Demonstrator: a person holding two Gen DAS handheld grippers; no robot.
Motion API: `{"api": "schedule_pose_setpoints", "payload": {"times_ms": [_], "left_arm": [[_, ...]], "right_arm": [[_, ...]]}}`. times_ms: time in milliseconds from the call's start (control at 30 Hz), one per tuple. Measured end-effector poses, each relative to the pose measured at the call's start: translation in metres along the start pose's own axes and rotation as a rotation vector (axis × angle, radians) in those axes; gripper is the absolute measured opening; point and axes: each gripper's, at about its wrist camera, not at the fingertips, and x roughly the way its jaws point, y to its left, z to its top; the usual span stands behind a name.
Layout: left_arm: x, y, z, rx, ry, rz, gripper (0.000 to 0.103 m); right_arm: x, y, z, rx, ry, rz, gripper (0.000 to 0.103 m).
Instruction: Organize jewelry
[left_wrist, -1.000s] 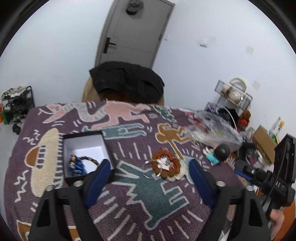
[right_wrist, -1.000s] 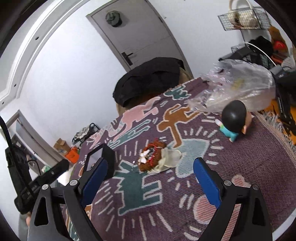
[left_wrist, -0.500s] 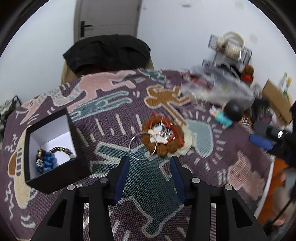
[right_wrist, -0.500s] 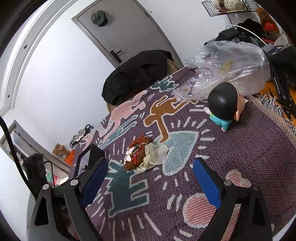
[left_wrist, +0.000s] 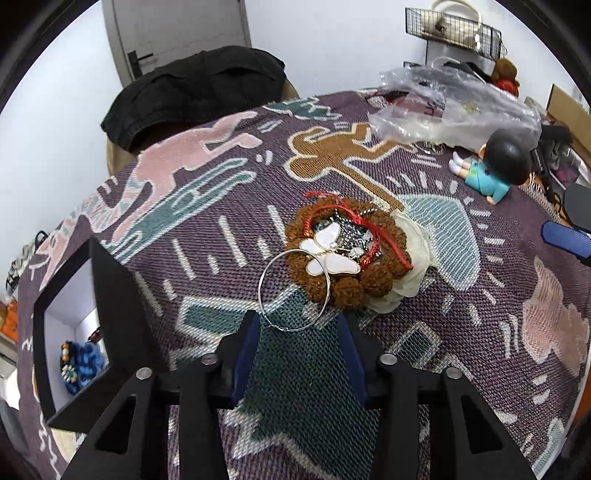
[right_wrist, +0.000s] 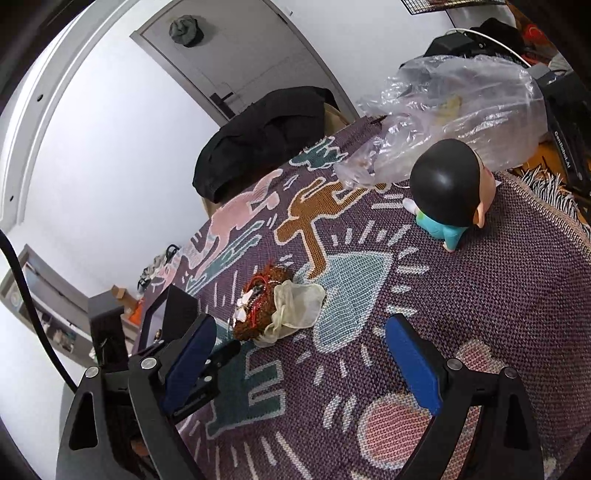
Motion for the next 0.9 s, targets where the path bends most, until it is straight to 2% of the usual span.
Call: {"api": "schedule_pose_setpoints", "payload": {"times_ms": [100, 233, 433, 567, 767, 900], "left_arm": [[0.008, -0.003, 0.001, 0.02, -0.005, -0.004, 0.029], [0.006, 0.002, 0.002, -0.005, -0.02, -0.022, 0.005], [-0.018, 0.015, 0.006, -0.059, -0.088, -0.069, 0.002], [-0.033, 0.024, 0.006, -0.087, -0.124, -0.083, 0.002], [-0.052, 0.037, 0.001, -0.128, -0.164, -0.114, 0.002], [-0.064, 0.048, -0.003, -0.152, -0.191, -0.124, 0.002]], "right_arm": [[0.003, -0.003, 0.0, 0.018, 0.009, 0.008, 0.094], [0.009, 0.002, -0.001, 0.016, 0.019, 0.013, 0.092], [0.029, 0.006, 0.0, 0.056, 0.068, 0.054, 0.066], [0.042, 0.008, 0.001, 0.078, 0.091, 0.064, 0.045], [0.064, 0.016, 0.002, 0.074, 0.133, 0.043, 0.043], [0.082, 0.018, 0.003, 0.066, 0.15, -0.014, 0.043]]}}
